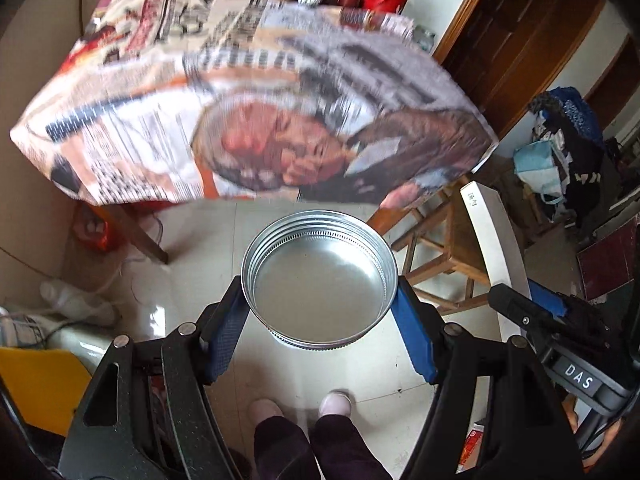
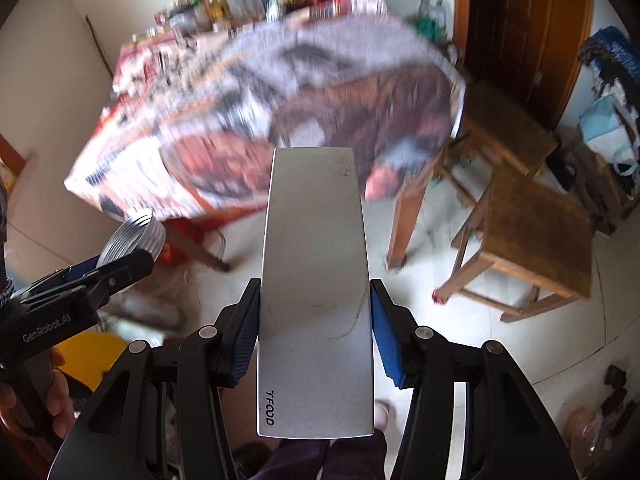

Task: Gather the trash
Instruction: 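Open the right tool over the bucket while the left tool releases the metal lid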

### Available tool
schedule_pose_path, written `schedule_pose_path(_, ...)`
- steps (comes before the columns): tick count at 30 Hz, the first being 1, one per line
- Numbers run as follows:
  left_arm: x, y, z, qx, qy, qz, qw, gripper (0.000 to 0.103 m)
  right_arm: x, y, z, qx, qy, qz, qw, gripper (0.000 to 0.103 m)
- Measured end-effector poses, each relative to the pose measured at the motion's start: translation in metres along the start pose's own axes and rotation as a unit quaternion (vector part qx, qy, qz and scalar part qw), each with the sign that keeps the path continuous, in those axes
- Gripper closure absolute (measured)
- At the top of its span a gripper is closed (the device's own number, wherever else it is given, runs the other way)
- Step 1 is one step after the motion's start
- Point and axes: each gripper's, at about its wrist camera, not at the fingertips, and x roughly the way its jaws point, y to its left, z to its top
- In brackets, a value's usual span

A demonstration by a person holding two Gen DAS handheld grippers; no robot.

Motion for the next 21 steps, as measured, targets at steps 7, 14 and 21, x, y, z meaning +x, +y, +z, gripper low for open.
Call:
schedule_pose_path(7, 0.101, 0.028, -0.044, -0.044, 0.057, 0.02, 0.9972, 0.033, 0.097, -0.013, -0.031, -0.028, 0.071, 0.015, 0.997, 0.055)
schedule_pose_path(14, 0.163, 0.058, -0.07, -0.076, 0.082, 0.039, 0.993, 0.033, 0.171, -0.013, -0.049, -0.062, 0.111, 0.05, 0.991, 0.054)
schedule_pose_path(21, 0.207, 0.068, -0.078, -0.084, 0.098, 0.039, 0.9909, 0.033, 0.215, -0.021, -0.056, -0.068, 0.143, 0.025, 0.987, 0.035)
